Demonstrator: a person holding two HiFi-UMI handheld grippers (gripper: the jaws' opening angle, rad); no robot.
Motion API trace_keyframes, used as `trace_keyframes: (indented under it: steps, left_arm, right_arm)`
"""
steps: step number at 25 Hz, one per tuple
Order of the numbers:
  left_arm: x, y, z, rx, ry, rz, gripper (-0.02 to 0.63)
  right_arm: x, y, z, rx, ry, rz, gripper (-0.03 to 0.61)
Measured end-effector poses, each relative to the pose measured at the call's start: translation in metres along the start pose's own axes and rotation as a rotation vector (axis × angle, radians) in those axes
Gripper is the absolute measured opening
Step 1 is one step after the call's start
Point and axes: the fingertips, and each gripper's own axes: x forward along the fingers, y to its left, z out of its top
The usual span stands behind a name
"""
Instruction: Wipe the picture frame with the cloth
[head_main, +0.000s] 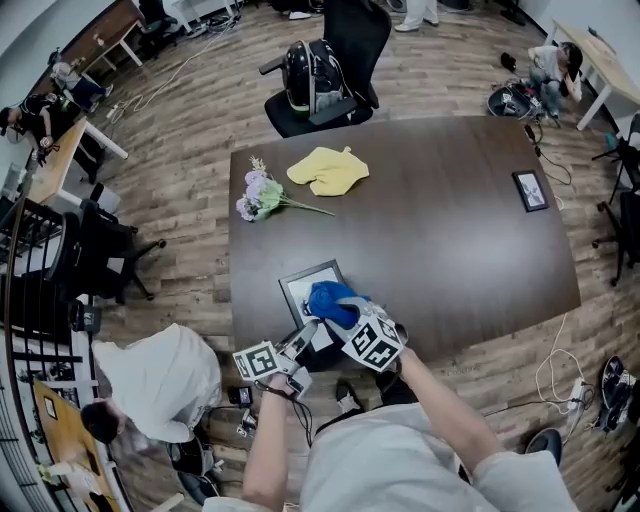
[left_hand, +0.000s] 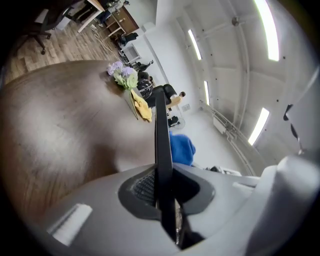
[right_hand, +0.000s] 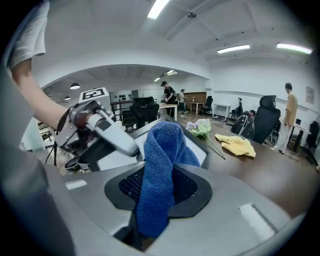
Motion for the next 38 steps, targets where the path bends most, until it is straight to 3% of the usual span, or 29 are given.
trace_keyframes:
  steps: [4,10,18,24,27,32,38]
  left_arm:
    - [-0.009,-0.005,0.027,0.002,-0.081,-0.024,0.084]
    - [-0.002,-0.017,0.027,0.013,-0.068,-0.049,0.084]
    - [0.007,-0.030,0.002,0.085,0.024,-0.031,0.084]
    - [0.009,-0.039,-0.013,0.132,0.063,-0.030,0.084]
    - [0.011,-0.042,-0.015,0.122,0.068,-0.040,0.084]
    - [0.015,-0.037,-0.020,0.164,0.119,-0.004,0.084]
    - [0.014,-0.033,-0.016,0.172,0.111,0.013,0.084]
  right_arm:
    - [-0.010,0.012,-0.011,-0.038,0.018,0.002,0.106]
    - [-0.016,0.018,0.000,-0.051,-0.009,0.005,0.107]
    - [-0.015,-0.037,0.018,0.028,-0.062,-0.173,0.107]
    - [-0.020,-0.081,0.038,0.063,-0.097,-0.254,0.107]
    - [-0.017,-0.082,0.055,0.069,-0.127,-0.227,0.107]
    - [-0.007,-0.043,0.080,0.018,-0.159,-0.114,0.107]
    - [-0.005,-0.016,0.077,-0.043,-0.127,-0.004,0.106]
